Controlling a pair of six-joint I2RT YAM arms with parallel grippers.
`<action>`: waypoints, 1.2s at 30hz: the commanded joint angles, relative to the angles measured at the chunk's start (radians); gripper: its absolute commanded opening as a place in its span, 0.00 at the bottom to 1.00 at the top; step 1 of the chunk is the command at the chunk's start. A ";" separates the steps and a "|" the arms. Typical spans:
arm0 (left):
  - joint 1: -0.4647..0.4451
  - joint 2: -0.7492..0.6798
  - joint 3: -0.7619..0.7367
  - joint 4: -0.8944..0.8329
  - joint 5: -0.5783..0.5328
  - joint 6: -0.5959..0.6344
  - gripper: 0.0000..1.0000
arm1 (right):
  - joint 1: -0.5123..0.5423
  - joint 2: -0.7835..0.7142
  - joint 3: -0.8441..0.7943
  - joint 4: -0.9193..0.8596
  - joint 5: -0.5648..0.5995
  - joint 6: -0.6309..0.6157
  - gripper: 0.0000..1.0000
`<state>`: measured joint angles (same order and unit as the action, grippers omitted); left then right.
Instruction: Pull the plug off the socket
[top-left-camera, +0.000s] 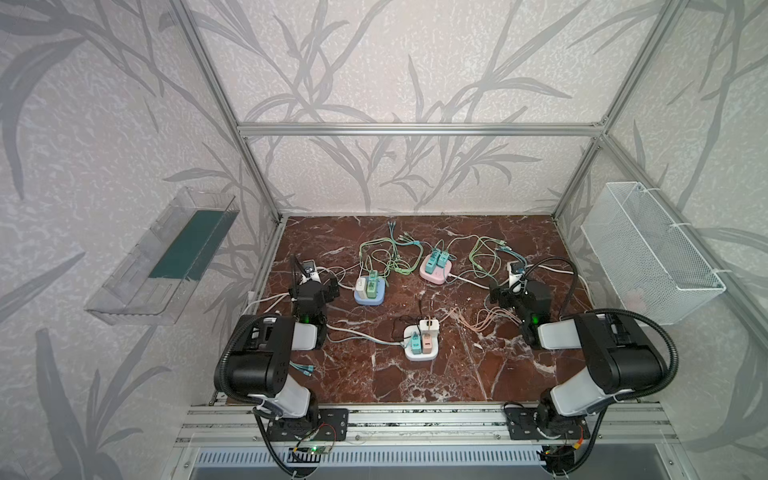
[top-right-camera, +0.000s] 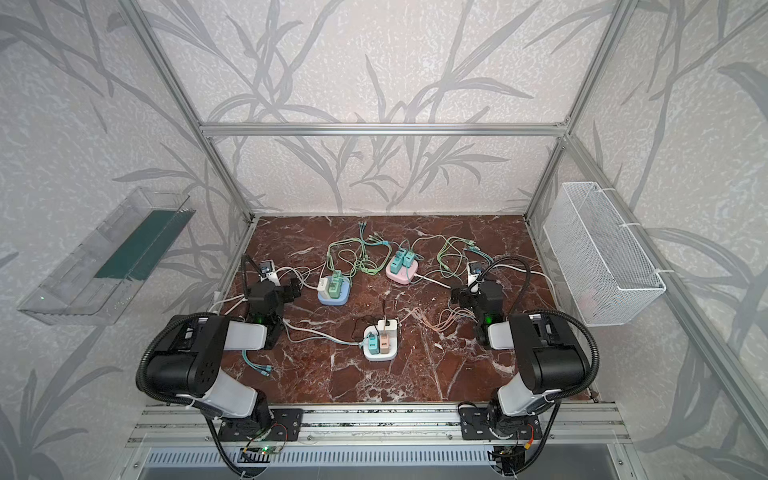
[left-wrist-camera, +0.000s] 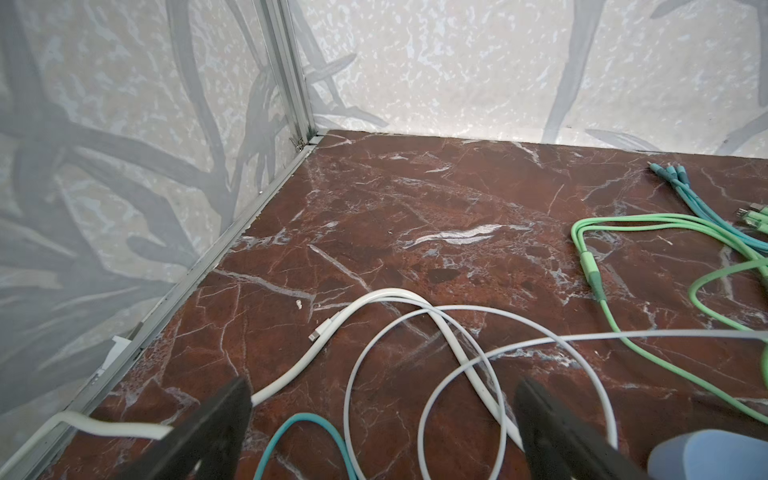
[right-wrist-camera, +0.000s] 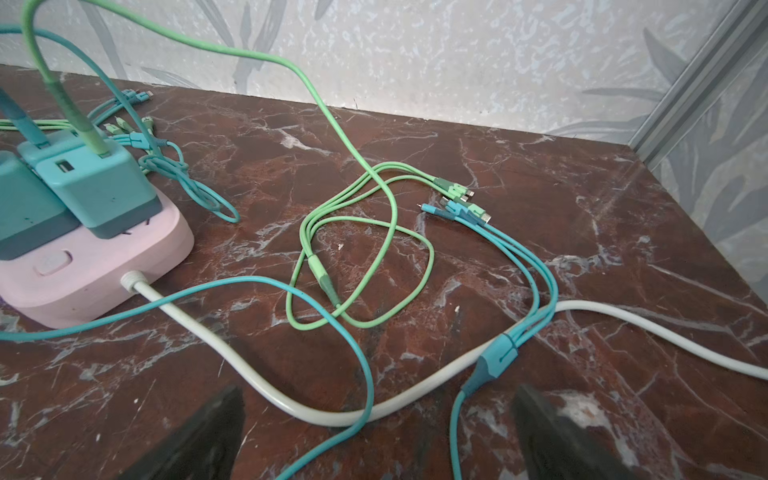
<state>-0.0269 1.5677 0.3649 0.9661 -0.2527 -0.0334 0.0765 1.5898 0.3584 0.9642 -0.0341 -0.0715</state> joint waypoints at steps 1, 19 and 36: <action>-0.002 0.009 -0.004 0.032 -0.008 0.019 0.99 | 0.003 -0.004 0.016 0.014 0.012 0.001 0.99; 0.015 0.006 0.008 -0.004 0.036 0.006 0.99 | 0.002 -0.004 0.017 0.011 0.005 0.003 0.99; 0.016 0.006 0.008 -0.003 0.038 0.006 0.99 | 0.002 -0.004 0.017 0.013 0.008 0.004 0.99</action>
<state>-0.0166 1.5681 0.3649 0.9546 -0.2222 -0.0349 0.0765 1.5902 0.3584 0.9638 -0.0341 -0.0715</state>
